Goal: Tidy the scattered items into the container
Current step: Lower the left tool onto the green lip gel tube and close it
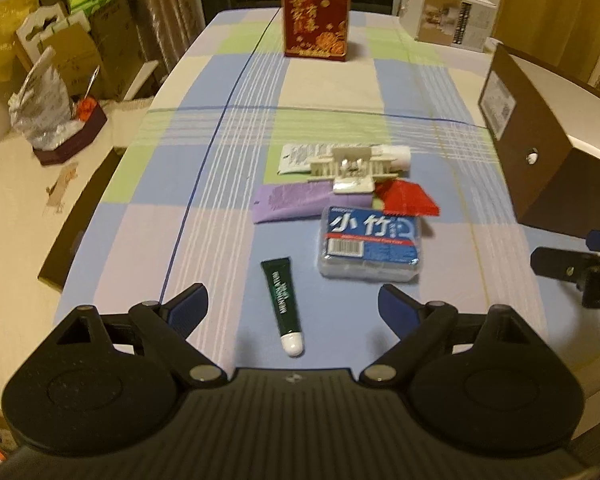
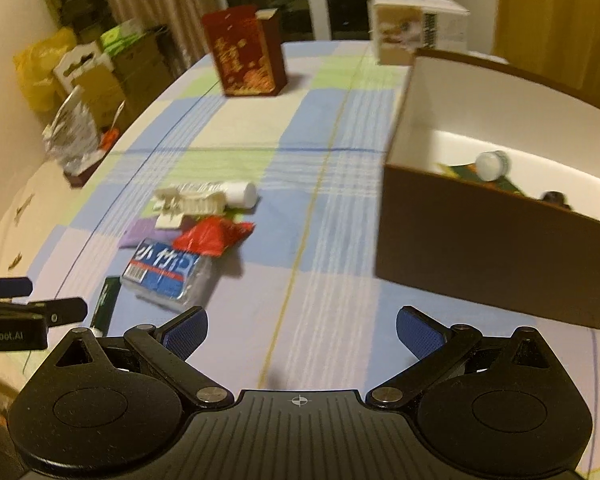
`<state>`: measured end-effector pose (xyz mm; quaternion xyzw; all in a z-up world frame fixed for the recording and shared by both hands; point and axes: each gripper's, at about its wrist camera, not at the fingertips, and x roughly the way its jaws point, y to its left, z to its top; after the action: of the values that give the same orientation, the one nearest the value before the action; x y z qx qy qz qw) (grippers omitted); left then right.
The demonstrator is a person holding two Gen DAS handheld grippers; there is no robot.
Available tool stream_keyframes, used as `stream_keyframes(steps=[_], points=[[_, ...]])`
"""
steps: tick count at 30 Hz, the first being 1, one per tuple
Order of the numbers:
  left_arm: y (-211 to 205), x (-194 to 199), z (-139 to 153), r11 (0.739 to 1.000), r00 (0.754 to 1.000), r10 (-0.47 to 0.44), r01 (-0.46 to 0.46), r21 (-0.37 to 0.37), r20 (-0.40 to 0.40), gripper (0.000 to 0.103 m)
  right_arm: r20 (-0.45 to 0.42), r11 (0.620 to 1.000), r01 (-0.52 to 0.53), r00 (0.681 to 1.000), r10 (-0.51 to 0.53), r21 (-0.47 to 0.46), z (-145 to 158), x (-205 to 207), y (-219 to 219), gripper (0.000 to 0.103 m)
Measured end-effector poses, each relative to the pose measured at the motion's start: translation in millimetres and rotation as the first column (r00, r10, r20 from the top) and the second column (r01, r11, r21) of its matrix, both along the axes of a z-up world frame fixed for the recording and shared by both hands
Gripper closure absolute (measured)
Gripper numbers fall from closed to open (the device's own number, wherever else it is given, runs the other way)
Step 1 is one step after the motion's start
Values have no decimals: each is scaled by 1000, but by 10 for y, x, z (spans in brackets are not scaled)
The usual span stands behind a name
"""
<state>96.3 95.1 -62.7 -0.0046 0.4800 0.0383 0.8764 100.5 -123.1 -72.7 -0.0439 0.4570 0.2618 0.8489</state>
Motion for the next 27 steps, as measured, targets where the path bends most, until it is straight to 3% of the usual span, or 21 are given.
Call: stream_keyframes(steps=[5,9,11,14,19,22,27], points=[[212,18,-158,998,998,46,-47,-28,-47,28,-19,997,-71,997,70,-27,-150,11,200,0],[284,80,-234,997,997,47,-51,-65,-65,29,-28,995,-96,995,95,-20,-211,65,327,0],[251,139,-271,998,997,23,-27,-57,-68,37,-38,995,-101,994,100,-17,-243,113,380,0],[184,235,-357,999,996,-13,10,-32,-84,59,-55,993,-116,992,114,-20,-298,183,454,0],[136,363,-492,999,992,-45,46,0,-119,78,-76,986,-167,983,165,-12,-355,202,576,0],[163,401,-515,999,992,-41,43,18,-122,86,-69,977,-212,975,210,-10,-389,190,685,0],[334,446,-524,1000,993,12,-9,29,-120,87,-32,949,-315,949,315,-17,-463,179,908,0]])
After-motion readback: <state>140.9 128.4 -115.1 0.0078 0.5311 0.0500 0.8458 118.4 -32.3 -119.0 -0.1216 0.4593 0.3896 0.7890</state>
